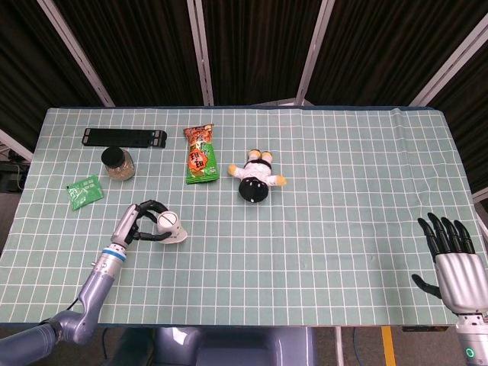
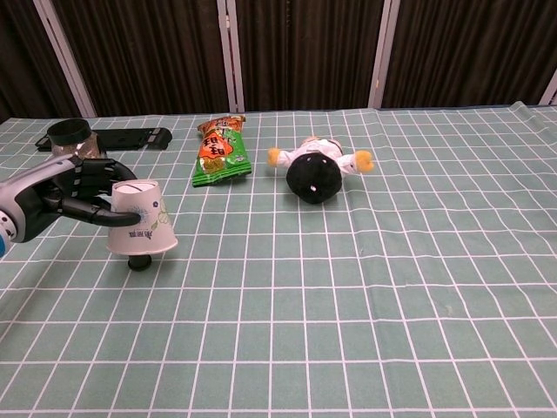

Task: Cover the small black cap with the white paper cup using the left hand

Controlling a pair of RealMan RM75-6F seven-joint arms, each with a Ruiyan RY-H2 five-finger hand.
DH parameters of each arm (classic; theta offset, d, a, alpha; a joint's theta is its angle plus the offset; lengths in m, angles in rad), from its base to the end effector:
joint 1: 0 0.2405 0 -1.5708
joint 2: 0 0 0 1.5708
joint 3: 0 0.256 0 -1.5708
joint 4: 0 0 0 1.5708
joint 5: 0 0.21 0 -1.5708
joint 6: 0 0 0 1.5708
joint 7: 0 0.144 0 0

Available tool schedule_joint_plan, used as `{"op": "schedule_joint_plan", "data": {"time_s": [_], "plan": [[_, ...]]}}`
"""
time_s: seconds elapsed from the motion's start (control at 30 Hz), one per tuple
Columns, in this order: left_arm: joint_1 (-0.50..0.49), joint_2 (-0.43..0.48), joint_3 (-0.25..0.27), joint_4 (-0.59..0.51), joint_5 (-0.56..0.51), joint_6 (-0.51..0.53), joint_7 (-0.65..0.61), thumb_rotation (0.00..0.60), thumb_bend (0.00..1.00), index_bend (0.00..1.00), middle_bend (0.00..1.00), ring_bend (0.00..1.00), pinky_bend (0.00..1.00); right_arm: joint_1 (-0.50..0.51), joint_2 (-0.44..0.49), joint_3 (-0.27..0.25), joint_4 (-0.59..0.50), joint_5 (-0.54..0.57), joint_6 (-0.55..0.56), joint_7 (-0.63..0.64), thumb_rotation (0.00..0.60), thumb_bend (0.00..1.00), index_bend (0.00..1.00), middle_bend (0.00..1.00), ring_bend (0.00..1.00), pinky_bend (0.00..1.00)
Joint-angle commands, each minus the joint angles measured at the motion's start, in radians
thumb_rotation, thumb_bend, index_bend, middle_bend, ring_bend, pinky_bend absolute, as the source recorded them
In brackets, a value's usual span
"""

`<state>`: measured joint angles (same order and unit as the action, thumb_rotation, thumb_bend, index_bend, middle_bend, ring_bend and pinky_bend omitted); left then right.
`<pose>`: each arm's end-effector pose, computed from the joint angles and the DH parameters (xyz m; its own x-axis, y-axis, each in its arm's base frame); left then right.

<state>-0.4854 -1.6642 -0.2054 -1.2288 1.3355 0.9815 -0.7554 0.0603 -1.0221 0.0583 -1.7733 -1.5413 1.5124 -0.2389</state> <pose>-0.2366 0.3145 -0.0285 -0.4950 0.3294 0.8040 0.8617 0.0675 0.5029 -0.2820 -0.1733 0.1775 0.5504 0.0278 0.8344 -0.8338 -0.0334 0.5511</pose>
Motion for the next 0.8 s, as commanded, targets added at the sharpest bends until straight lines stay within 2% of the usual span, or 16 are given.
{"op": "schedule_joint_plan", "data": {"time_s": [0.03,0.23,0.33,0.4,0.47,0.67,0.8], "plan": [[0.002,-0.008,0.008,0.019,0.000,0.003,0.004,0.600,0.02,0.47,0.37,0.32,0.42,0.002,-0.001,-0.001,-0.001,-0.001,-0.003,0.005,0.600,0.00,0.00,0.00,0.00,0.00],[0.003,-0.018,0.019,0.046,-0.001,-0.002,-0.008,0.600,0.02,0.42,0.32,0.27,0.36,0.004,-0.003,-0.001,0.001,-0.002,-0.005,0.006,0.600,0.00,0.00,0.00,0.00,0.00],[0.004,-0.017,0.026,0.054,0.003,-0.006,-0.015,0.600,0.02,0.25,0.20,0.16,0.26,0.004,-0.002,-0.001,0.001,-0.002,-0.005,0.006,0.600,0.00,0.00,0.00,0.00,0.00],[0.004,-0.017,0.034,0.062,0.013,-0.003,-0.017,0.600,0.02,0.06,0.05,0.03,0.10,0.004,-0.002,-0.001,0.000,-0.002,-0.005,0.006,0.600,0.00,0.00,0.00,0.00,0.00],[0.007,-0.015,0.042,0.065,0.027,0.005,-0.027,0.600,0.02,0.00,0.00,0.00,0.02,0.003,-0.002,-0.001,0.000,-0.003,-0.003,0.005,0.600,0.00,0.00,0.00,0.00,0.00],[0.031,0.029,0.065,0.034,0.089,0.087,-0.056,0.600,0.02,0.00,0.00,0.00,0.00,0.000,0.003,-0.003,-0.006,-0.013,0.005,0.009,0.600,0.00,0.00,0.00,0.00,0.00],[0.062,0.080,0.083,0.000,0.157,0.209,0.032,0.600,0.02,0.00,0.00,0.00,0.00,-0.003,0.007,-0.007,-0.011,-0.026,0.012,0.011,0.600,0.00,0.00,0.00,0.00,0.00]]}}
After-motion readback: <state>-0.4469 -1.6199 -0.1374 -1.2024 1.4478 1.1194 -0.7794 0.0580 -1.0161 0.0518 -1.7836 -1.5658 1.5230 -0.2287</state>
